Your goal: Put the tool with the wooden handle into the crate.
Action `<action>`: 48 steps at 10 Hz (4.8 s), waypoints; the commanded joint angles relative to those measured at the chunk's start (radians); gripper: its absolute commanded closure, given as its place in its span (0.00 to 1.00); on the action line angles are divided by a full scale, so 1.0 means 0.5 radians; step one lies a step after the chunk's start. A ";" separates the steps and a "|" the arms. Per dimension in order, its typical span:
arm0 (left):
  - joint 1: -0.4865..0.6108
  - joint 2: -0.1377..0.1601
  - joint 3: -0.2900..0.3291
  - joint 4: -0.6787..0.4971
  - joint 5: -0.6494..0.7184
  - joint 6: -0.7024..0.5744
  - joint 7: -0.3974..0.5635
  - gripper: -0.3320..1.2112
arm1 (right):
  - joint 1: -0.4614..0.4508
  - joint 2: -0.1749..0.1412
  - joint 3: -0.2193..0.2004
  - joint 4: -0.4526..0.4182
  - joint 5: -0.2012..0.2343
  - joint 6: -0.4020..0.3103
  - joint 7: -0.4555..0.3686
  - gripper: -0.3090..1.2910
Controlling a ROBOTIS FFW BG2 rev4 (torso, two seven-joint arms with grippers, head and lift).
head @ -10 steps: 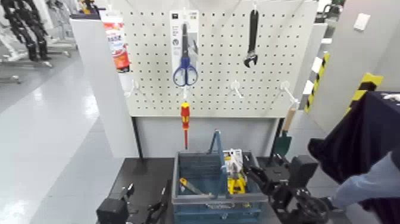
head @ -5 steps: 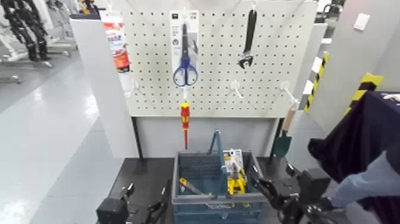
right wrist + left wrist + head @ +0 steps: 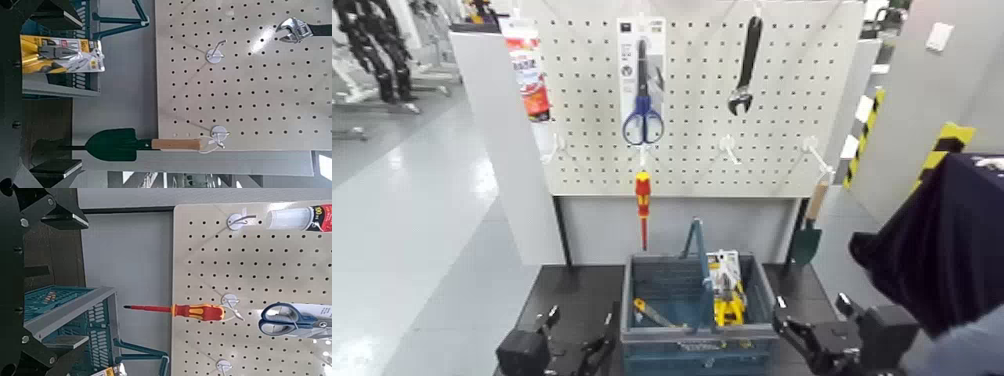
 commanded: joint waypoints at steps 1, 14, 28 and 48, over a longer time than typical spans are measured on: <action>-0.003 0.001 0.000 0.001 0.006 -0.004 0.000 0.39 | 0.133 0.074 -0.013 -0.016 0.056 -0.069 0.018 0.24; 0.003 -0.018 0.012 0.010 0.034 -0.010 0.000 0.39 | -0.115 0.065 -0.569 0.125 0.096 0.146 0.819 0.24; -0.006 -0.024 0.003 0.028 0.052 -0.016 0.000 0.39 | -0.999 -0.426 -0.422 1.000 0.105 0.155 1.233 0.25; -0.062 -0.005 -0.049 0.090 0.080 -0.053 -0.009 0.39 | -1.717 -0.426 -0.087 1.994 0.160 -0.274 1.316 0.88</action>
